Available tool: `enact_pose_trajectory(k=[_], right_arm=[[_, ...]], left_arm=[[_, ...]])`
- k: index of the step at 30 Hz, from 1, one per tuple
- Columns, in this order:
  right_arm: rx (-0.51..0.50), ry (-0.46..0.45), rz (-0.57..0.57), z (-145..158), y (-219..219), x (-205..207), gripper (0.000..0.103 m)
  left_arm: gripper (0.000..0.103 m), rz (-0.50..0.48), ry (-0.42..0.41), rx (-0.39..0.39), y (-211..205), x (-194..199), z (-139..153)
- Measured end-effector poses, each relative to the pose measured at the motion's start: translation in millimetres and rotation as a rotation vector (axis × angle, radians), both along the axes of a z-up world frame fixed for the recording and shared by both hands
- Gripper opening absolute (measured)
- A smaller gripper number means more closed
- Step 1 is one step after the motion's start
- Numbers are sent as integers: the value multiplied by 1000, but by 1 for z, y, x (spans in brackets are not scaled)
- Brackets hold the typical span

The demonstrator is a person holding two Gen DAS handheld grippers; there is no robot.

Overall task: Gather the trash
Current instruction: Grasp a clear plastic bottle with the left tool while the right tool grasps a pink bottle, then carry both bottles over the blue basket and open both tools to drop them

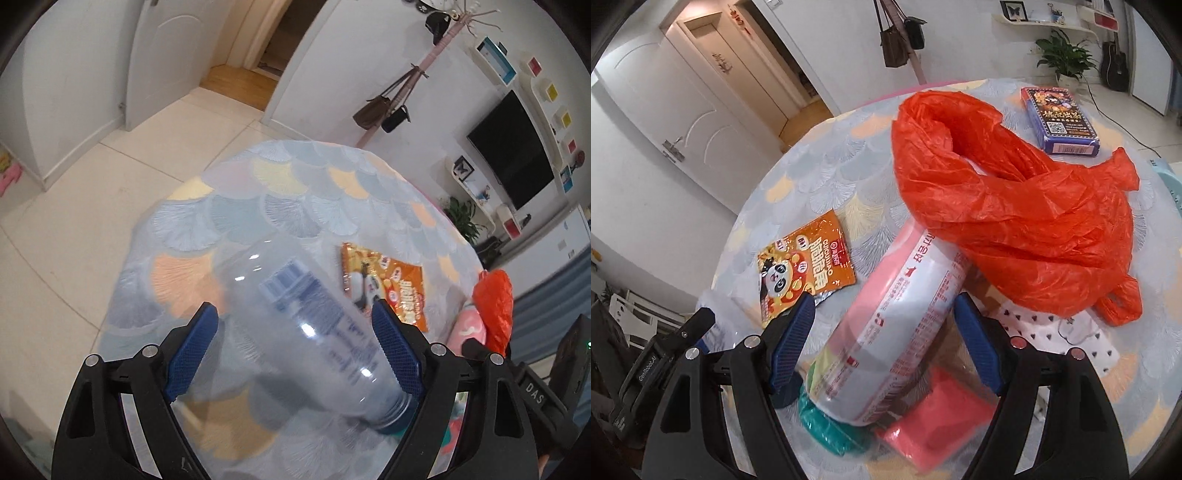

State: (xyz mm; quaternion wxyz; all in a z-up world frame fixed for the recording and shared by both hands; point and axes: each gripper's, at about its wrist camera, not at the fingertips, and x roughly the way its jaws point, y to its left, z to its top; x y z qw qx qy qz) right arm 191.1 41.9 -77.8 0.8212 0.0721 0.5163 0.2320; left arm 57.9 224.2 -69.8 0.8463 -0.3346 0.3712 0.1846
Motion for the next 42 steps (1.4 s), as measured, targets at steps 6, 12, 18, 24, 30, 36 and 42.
enact_pose_trajectory(k=[6, 12, 18, 24, 30, 36, 42], right_arm=[[-3, 37, -13, -10, 5, 13, 74], [-15, 18, 34, -14, 12, 10, 64], [1, 0, 58, -11, 8, 7, 52], [41, -1, 80, -11, 6, -1, 50], [159, 0, 99, 3, -14, -5, 48], [137, -14, 160, 18, -10, -11, 46], [52, 14, 218, 6, 9, -20, 47]], left_arm=[[84, -53, 43, 50, -20, 25, -3], [84, -115, 60, 165, -44, 37, -3], [71, -191, 78, 187, -54, 24, -6], [61, -241, 94, 202, -58, 9, -7], [59, -281, 64, 196, -64, 2, -5], [58, -295, 1, 191, -70, -7, 5], [59, -300, 3, 189, -69, -11, 5]])
